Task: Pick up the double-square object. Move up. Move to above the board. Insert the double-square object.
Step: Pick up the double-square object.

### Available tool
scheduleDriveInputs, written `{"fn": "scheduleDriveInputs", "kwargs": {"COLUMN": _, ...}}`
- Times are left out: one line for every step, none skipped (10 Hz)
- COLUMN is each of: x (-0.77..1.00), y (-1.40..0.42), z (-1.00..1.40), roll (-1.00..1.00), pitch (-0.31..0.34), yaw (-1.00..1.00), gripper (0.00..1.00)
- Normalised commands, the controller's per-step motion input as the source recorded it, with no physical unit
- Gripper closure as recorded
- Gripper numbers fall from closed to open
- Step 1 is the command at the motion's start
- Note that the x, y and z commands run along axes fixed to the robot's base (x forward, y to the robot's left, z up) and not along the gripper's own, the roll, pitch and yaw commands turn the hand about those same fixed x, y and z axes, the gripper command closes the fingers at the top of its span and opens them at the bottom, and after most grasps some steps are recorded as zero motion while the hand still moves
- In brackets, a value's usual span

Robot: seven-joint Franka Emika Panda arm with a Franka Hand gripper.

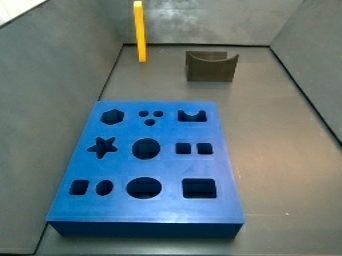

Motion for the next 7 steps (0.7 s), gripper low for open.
{"fn": "scheduleDriveInputs", "kwargs": {"x": -0.17, "y": 0.09, "z": 0.0, "roll": 0.0, "pitch": -0.031, "yaw": 0.0, "gripper": 0.0}}
{"fn": "scheduleDriveInputs", "kwargs": {"x": -0.51, "y": 0.19, "z": -0.03, "roll": 0.0, "pitch": 0.0, "yaw": 0.0, "gripper": 0.0}}
{"fn": "scheduleDriveInputs", "kwargs": {"x": -0.86, "y": 0.29, "z": -0.09, "roll": 0.0, "pitch": -0.051, "yaw": -0.02, "gripper": 0.0}}
{"fn": "scheduleDriveInputs", "kwargs": {"x": -0.91, "y": 0.3, "z": -0.08, "roll": 0.0, "pitch": -0.06, "yaw": -0.02, "gripper": 0.0}}
{"fn": "scheduleDriveInputs", "kwargs": {"x": -0.79, "y": 0.38, "z": -0.12, "roll": -0.01, "pitch": -0.074, "yaw": 0.0, "gripper": 0.0}}
{"fn": "scheduleDriveInputs", "kwargs": {"x": -0.68, "y": 0.44, "z": -0.12, "roll": -0.01, "pitch": -0.091, "yaw": 0.0, "gripper": 0.0}}
{"fn": "scheduleDriveInputs", "kwargs": {"x": -0.67, "y": 0.46, "z": -0.19, "roll": 0.0, "pitch": -0.079, "yaw": 0.0, "gripper": 0.0}}
